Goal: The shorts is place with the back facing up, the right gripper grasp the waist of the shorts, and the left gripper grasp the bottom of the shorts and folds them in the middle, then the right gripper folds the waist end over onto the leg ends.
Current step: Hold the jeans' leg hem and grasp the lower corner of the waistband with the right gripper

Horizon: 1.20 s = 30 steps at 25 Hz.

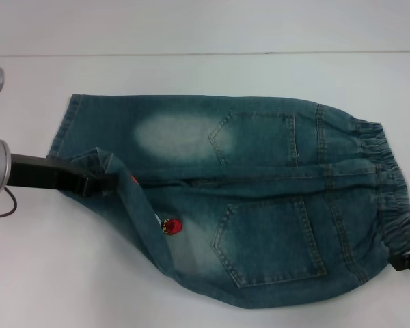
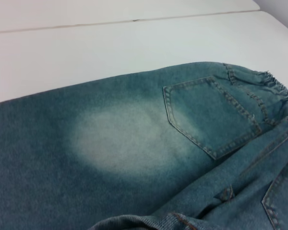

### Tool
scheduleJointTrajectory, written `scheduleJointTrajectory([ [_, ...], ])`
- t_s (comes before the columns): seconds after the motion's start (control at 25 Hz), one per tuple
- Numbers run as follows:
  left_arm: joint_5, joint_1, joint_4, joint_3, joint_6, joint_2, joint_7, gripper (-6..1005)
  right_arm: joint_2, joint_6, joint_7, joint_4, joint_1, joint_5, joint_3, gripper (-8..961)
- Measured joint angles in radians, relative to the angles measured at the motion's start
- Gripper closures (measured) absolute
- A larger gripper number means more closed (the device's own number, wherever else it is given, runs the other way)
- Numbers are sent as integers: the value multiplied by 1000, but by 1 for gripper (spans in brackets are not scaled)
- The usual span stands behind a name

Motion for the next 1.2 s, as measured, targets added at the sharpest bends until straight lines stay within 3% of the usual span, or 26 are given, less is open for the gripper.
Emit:
scheduleJointTrajectory([
  [0.2, -7, -7, -1, 0, -2, 0, -1, 936, -1, 18, -22, 32, -4, 7, 20, 128],
  [0.48, -8, -5, -3, -1, -4, 0, 0, 935, -48, 10, -75, 122, -10, 35, 91, 210],
  [0.72, -9, -7, -31, 0, -4, 0, 1, 936, -49, 7, -149, 139, -22, 37, 124, 287],
  [0.8, -9, -8, -40, 0, -11, 0, 1, 936, -46, 10, -173, 149, -26, 37, 130, 517],
  [1.2, -49, -7, -78, -11, -54, 5, 8, 935, -34, 17, -282, 171, -62, 144, 236, 873],
])
